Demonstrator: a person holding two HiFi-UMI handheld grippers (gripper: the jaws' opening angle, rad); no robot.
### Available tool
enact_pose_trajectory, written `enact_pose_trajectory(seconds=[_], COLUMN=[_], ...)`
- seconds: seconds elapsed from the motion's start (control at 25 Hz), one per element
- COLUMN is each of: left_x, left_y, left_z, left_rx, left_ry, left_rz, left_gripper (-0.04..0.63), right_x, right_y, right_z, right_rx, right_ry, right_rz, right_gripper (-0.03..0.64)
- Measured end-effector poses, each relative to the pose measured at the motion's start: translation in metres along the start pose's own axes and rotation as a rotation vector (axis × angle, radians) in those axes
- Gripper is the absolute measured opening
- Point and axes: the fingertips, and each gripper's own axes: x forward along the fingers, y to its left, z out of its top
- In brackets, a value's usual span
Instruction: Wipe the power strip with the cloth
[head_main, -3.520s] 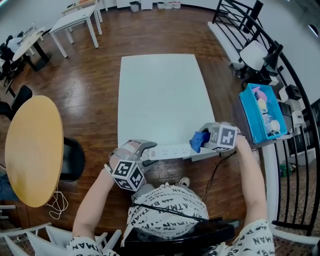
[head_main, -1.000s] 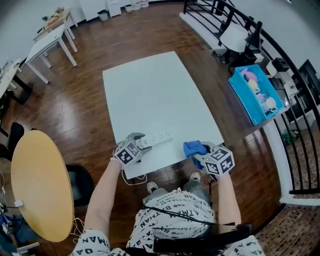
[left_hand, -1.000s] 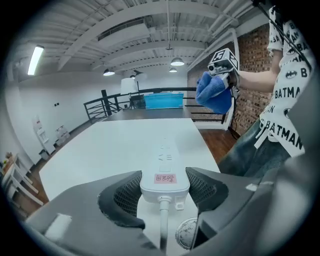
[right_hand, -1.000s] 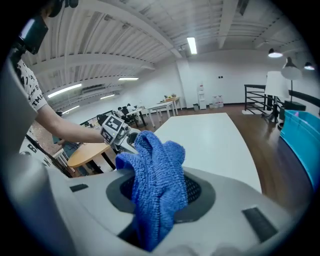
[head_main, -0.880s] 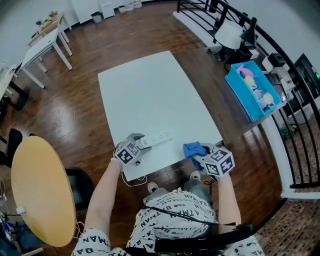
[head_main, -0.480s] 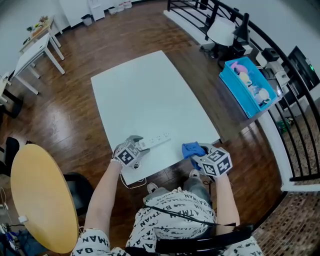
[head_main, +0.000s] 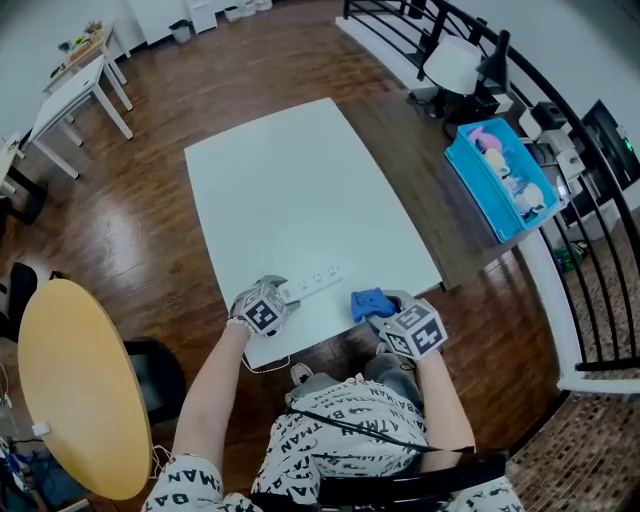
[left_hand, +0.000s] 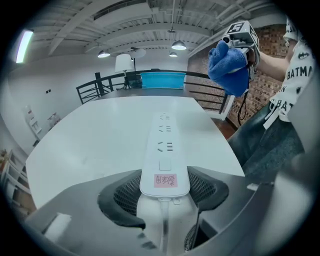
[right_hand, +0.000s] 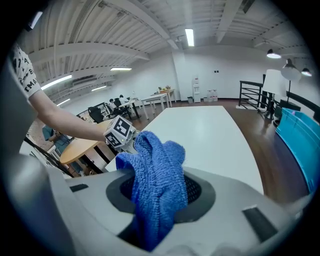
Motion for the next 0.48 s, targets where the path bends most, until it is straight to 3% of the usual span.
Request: enact_pose_trajectory(seconds=[0.28, 0.4, 0.48], left_x=[0.004, 0.001, -0.011], left_y=[0.004, 0.010, 0.015], left_z=[-0.001, 0.004, 0.014], left_rx=[-0.036, -0.142, -0.234], left_ry=[0.031, -0.016, -0.087], left_rz=[0.033, 0.030, 0.029], left_gripper=[0.294, 0.444, 0.445], right_x=[0.005, 0.008, 0.009], right_y=[-0.004, -0.007, -0.009], right_z=[-0.003, -0.002, 0.000], right_rx=[-0.008, -0.019, -0.025], right_ry=[0.010, 0.014, 0.015], right_rz=[0.029, 0.052, 0.067], right_gripper=[0.143, 0.143, 0.143])
